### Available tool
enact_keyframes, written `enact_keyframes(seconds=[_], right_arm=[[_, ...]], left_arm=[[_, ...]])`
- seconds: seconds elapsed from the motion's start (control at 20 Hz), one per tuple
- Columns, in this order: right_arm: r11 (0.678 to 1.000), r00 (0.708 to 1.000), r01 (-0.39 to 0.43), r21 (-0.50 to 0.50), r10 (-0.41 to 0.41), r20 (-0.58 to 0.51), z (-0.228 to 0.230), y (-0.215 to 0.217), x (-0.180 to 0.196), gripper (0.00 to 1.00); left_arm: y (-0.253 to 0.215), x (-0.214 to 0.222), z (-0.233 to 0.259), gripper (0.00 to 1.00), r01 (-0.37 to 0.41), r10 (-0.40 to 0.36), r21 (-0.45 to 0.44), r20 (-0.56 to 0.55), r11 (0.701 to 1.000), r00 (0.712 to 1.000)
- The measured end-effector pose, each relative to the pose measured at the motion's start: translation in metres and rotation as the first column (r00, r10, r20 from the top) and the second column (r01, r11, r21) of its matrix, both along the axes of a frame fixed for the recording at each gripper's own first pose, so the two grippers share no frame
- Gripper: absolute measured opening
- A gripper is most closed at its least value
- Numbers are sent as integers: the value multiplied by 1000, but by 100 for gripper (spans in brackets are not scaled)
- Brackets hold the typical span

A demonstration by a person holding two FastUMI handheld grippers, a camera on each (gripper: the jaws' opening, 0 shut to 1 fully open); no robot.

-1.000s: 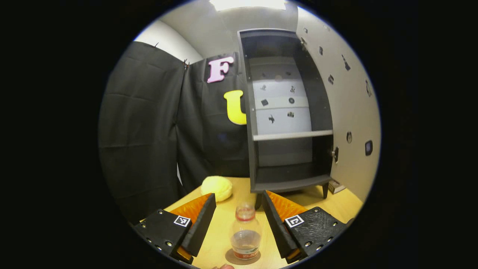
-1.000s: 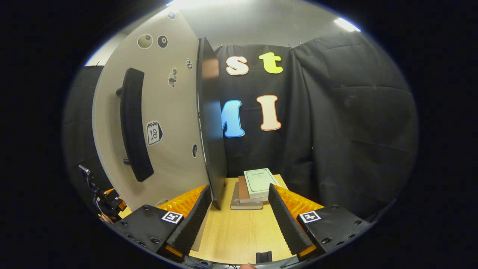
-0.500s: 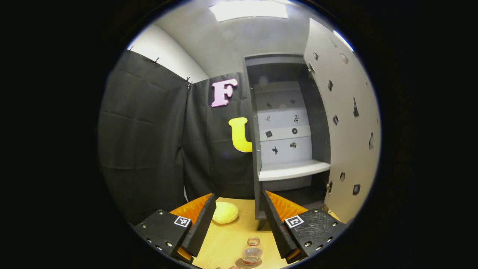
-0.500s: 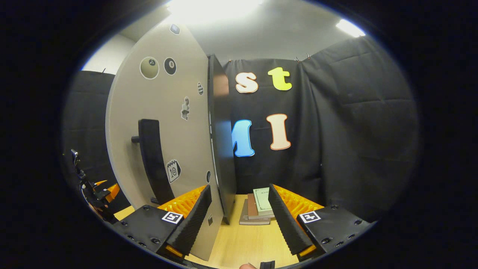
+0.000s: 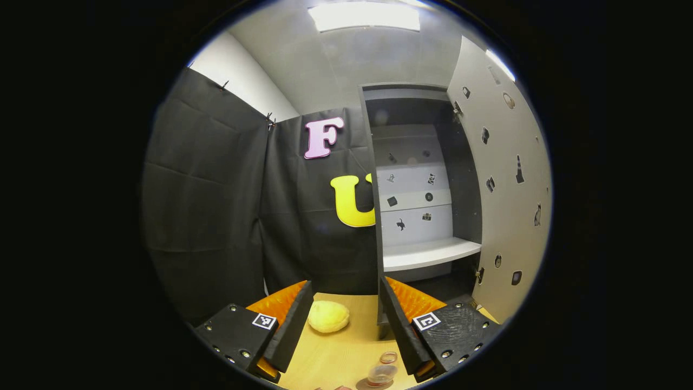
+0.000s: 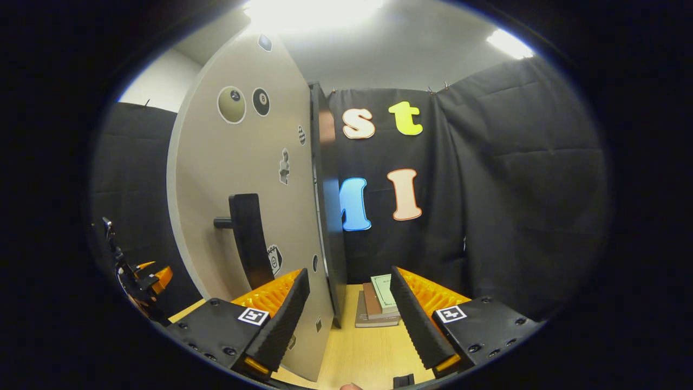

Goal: Open the cabinet door with the right hand, grasp the bottle in the cabinet with the left hand and place it on the coaster, then close the cabinet door with the right hand.

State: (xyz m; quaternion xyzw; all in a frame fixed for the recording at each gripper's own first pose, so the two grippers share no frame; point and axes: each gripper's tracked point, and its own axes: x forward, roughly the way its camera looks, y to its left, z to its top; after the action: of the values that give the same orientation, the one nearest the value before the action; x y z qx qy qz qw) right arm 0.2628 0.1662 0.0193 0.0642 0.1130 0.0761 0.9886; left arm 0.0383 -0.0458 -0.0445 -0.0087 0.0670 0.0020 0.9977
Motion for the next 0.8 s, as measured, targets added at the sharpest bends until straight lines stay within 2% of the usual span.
enact_keyframes(seconds=[0.4, 0.8], right_arm=[[996, 997, -71, -45, 71, -2, 7, 60, -4, 96], [990, 991, -132, 45, 132, -2, 8, 116, 3, 96]], left_arm=[[32, 8, -7, 73, 27, -27, -37, 4, 999, 1000], [75, 0, -20, 73, 13, -14, -74, -14, 997, 1000]])
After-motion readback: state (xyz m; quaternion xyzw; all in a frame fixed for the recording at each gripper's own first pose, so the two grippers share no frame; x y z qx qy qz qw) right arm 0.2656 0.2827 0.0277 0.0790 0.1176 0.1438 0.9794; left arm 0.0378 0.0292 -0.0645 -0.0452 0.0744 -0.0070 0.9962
